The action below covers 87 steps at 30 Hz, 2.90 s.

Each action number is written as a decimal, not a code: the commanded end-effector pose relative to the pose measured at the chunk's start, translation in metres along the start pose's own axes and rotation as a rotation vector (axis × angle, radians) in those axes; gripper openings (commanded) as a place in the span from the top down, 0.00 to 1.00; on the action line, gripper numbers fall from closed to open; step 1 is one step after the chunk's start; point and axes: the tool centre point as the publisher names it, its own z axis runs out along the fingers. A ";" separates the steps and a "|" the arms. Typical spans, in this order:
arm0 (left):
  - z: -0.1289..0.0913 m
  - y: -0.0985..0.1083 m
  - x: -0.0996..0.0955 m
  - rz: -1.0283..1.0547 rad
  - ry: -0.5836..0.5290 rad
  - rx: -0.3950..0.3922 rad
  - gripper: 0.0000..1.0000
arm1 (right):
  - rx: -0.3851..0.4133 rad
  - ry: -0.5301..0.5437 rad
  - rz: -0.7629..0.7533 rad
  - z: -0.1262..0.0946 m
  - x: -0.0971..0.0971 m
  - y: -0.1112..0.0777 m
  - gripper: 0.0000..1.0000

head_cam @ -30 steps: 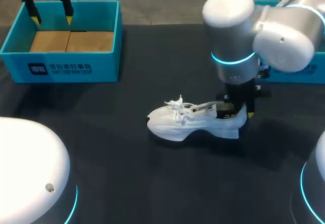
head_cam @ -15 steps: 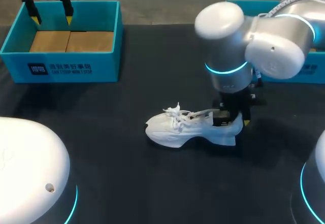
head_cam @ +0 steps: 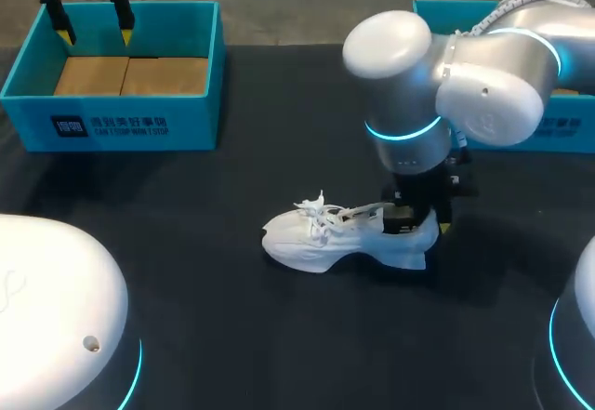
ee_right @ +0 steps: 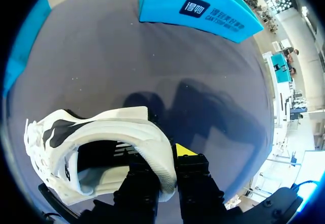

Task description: Take the shoe out of the shoebox, open the shoe tongue, remove and reinsert the insole, then place the shoe into the shoebox

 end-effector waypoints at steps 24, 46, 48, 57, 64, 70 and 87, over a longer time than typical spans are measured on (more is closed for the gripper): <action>0.000 0.000 0.000 0.000 -0.001 0.000 0.00 | 0.005 0.033 -0.055 0.018 0.011 0.008 1.00; 0.000 0.000 0.000 0.000 -0.001 0.000 0.00 | 0.005 0.065 -0.052 -0.003 0.008 -0.001 0.00; 0.000 0.000 0.000 0.000 -0.001 0.000 0.00 | 0.004 0.069 -0.054 -0.005 0.006 -0.002 0.00; 0.000 0.000 0.000 0.000 -0.001 0.000 0.00 | -0.028 0.148 -0.124 -0.040 -0.016 0.001 0.00; 0.000 0.000 0.000 0.000 -0.001 0.000 0.00 | -0.158 0.298 -0.286 -0.057 -0.034 0.006 0.00; 0.000 0.000 0.000 0.000 -0.001 0.000 0.00 | -0.238 0.386 -0.434 -0.068 -0.051 0.010 0.00; 0.000 0.000 0.000 0.000 -0.001 0.000 0.00 | -0.239 0.482 -0.820 -0.090 -0.067 0.011 0.00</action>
